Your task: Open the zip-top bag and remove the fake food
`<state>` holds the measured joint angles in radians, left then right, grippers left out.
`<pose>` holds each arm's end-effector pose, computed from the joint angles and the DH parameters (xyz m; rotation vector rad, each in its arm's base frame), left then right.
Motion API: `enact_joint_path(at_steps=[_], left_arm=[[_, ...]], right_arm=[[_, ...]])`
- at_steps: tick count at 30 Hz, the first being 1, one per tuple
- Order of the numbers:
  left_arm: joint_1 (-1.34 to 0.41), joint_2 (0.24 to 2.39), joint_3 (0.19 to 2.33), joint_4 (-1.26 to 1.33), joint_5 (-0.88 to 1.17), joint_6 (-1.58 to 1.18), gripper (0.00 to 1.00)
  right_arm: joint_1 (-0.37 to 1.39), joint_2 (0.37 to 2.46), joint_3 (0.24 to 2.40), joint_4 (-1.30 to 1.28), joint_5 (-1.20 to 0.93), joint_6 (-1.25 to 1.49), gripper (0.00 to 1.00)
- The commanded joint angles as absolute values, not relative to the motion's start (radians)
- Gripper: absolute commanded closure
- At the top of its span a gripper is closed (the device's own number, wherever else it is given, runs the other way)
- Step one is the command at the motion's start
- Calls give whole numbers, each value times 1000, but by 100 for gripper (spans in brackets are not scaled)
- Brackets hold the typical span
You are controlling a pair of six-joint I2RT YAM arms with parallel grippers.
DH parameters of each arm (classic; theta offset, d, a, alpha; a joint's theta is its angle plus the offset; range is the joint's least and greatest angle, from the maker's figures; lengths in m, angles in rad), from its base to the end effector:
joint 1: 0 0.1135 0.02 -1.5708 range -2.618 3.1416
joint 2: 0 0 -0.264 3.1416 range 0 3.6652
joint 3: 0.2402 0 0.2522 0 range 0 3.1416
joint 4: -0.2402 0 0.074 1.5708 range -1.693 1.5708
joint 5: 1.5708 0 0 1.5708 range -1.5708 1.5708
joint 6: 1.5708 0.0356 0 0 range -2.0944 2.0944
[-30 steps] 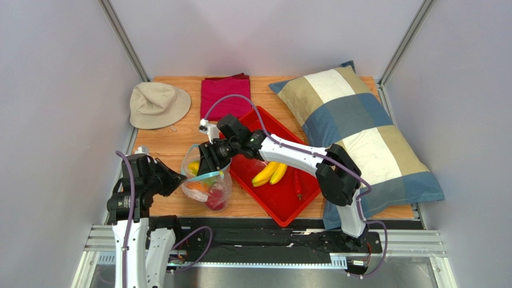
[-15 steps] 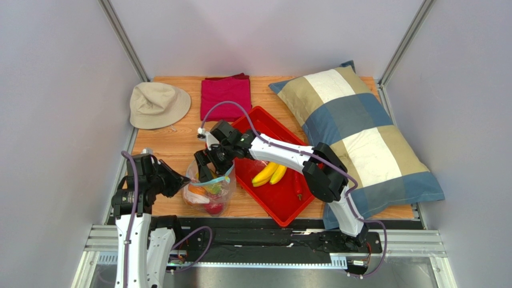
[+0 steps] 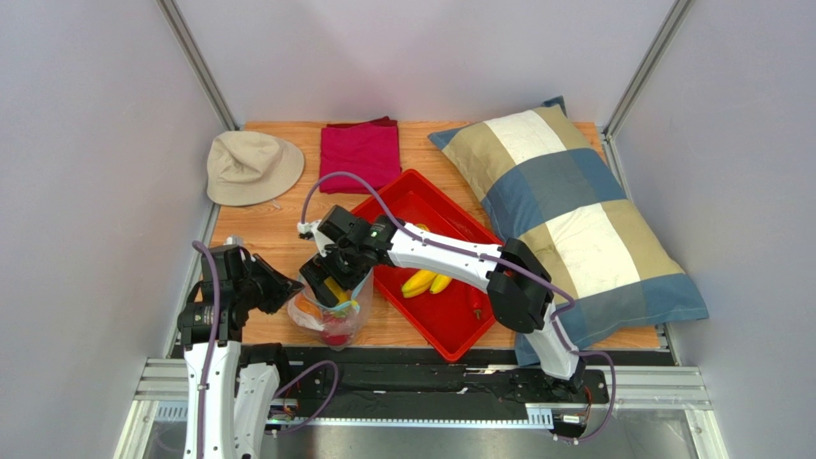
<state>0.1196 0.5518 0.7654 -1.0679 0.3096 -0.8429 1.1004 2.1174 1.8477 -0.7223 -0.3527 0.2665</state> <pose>0.0934 0.0003 0.2811 -1.0236 2.2744 -0.6933 0.2012 0.4228 0.2417 -1.2563 2.4735 0.9037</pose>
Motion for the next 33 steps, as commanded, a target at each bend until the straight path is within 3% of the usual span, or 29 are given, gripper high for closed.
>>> enact_joint_path(at_steps=[1,8,14,20,33], left_arm=[[118,545,769,-1055,324,-845,100],[118,538,785,-1069,316,-834,100],[118,545,785,-1060,321,-839,100],[118,543,781,-1055,327,-841,100],[118,552,776,-1046,341,-848,100]], right_arm=[[1129,2066,1934,-773,-236,192,2],[1127,2017,1964,-819,-210,208,4],[1131,1997,1928,-775,-256,242,26],[1129,2013,1937,-741,-278,233,33],[1131,2172,1956,-670,-313,253,22]])
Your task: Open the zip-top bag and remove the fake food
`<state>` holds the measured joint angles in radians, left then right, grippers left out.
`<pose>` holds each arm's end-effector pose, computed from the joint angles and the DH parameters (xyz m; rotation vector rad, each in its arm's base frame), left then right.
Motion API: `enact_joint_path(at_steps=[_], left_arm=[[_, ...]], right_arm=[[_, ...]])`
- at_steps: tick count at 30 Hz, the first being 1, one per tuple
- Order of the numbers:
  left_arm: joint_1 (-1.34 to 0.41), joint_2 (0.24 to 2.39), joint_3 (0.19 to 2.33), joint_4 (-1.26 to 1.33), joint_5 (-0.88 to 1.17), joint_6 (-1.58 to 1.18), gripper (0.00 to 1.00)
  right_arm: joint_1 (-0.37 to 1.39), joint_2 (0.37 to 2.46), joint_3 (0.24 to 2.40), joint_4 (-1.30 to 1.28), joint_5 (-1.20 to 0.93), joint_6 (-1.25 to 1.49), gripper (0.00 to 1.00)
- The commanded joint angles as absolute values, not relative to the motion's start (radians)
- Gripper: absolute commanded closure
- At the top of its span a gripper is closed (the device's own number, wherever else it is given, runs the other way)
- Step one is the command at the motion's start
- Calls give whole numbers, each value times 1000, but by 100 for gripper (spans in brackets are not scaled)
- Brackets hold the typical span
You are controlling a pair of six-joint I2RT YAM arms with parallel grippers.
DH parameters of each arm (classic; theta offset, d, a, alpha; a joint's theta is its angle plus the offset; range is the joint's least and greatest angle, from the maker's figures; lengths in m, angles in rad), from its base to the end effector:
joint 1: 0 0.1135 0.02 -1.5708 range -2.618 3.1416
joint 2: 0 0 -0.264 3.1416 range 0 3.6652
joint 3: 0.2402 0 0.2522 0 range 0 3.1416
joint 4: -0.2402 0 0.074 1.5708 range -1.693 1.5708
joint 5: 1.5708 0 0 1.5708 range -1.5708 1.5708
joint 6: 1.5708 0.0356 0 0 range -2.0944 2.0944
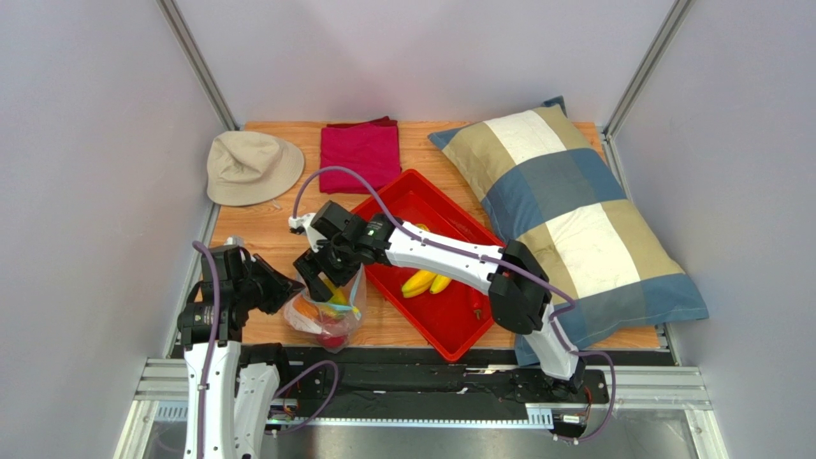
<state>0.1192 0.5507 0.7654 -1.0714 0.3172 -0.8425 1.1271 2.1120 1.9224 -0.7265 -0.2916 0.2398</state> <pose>0.0929 -0.0001 0.2810 -1.0211 2.2788 -0.7019 0.1941 0.4322 0.2668 -1.2696 2.3605 0.8788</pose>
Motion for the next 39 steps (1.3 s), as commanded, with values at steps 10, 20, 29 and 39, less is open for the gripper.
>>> enact_joint_path(at_steps=[10,20,29,39], left_arm=[[117,554,770,-1046,341,-845,100],[118,549,787,-1065,314,-833,100],[118,532,818,-1094,287,-821,100],[120,538,906,-1118,278,-807,100]], right_arm=[[1131,2246,2006,-654,-322,245,22],[1131,2125,1958,-675,-368,250,82],[1085,1876,1849,-631,-423,253,100],[930,1663,1700,-521,-295,354,96]])
